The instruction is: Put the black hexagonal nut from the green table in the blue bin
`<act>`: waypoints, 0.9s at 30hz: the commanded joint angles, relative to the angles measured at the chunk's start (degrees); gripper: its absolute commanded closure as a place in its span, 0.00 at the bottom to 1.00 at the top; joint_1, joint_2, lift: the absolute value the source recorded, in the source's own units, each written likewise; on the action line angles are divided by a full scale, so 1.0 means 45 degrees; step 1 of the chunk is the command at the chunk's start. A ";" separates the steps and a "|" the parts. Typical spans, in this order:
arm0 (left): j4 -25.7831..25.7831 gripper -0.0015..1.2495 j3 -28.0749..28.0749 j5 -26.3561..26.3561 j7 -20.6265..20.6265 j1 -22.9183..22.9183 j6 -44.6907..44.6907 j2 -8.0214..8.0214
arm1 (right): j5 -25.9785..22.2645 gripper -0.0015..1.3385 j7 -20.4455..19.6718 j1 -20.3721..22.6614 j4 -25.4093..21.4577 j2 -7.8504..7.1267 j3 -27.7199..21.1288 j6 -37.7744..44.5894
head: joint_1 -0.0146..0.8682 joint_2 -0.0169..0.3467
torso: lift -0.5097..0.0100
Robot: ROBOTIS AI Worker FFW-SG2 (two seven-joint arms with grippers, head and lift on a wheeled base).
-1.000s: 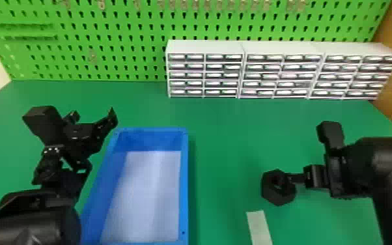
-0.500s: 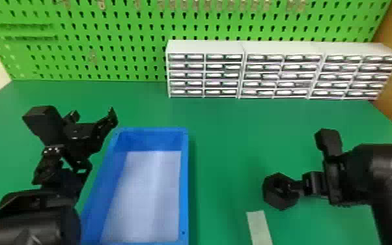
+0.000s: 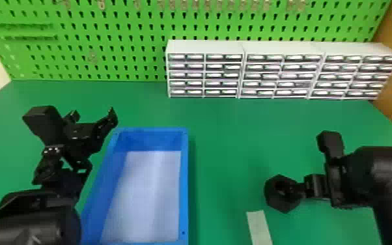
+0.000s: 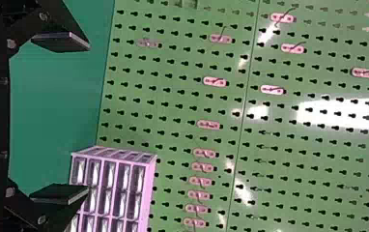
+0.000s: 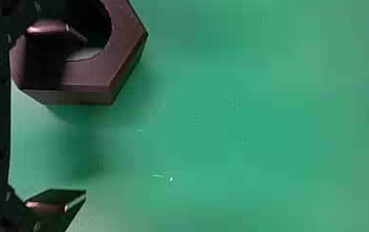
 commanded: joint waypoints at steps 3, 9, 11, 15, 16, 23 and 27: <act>0.0000 0.19 -0.0006 0.0000 0.0000 0.0000 -0.0018 0.0000 | 0.0146 0.65 -0.0001 0.0015 0.0000 0.0189 -0.0331 0.0077 | 0.79 0.19 | 0.79; 0.0000 0.19 -0.0006 0.0000 0.0000 0.0000 -0.0038 0.0000 | 0.0185 0.75 -0.0001 -0.0024 0.0000 0.0130 -0.0175 0.0077 | 0.79 0.19 | 0.79; 0.0000 0.19 -0.0026 0.0000 0.0000 0.0000 -0.0038 0.0000 | 0.0146 0.78 -0.0001 -0.0024 0.0000 0.0091 -0.0156 0.0077 | 0.79 0.19 | 0.79; 0.0000 0.19 -0.0026 0.0000 0.0000 0.0000 -0.0038 0.0000 | 0.0087 0.78 -0.0001 -0.0004 0.0000 0.0052 -0.0097 0.0077 | 0.79 0.19 | 0.79; 0.0000 0.19 -0.0006 0.0000 0.0000 0.0020 -0.0038 0.0000 | 0.0048 0.78 -0.0001 -0.0004 0.0000 0.0013 -0.0038 0.0077 | 0.79 0.19 | 0.79; 0.0000 0.19 0.0033 0.0000 0.0000 0.0039 -0.0038 0.0000 | -0.0225 0.78 -0.0001 0.0191 -0.0098 0.0033 -0.0097 0.0077 | 0.79 0.19 | 0.79; 0.0000 0.19 0.0052 0.0000 0.0000 0.0039 -0.0038 0.0000 | -0.0479 0.78 -0.0001 0.0230 -0.0195 0.0013 -0.0097 0.0077 | 0.79 0.19 | 0.79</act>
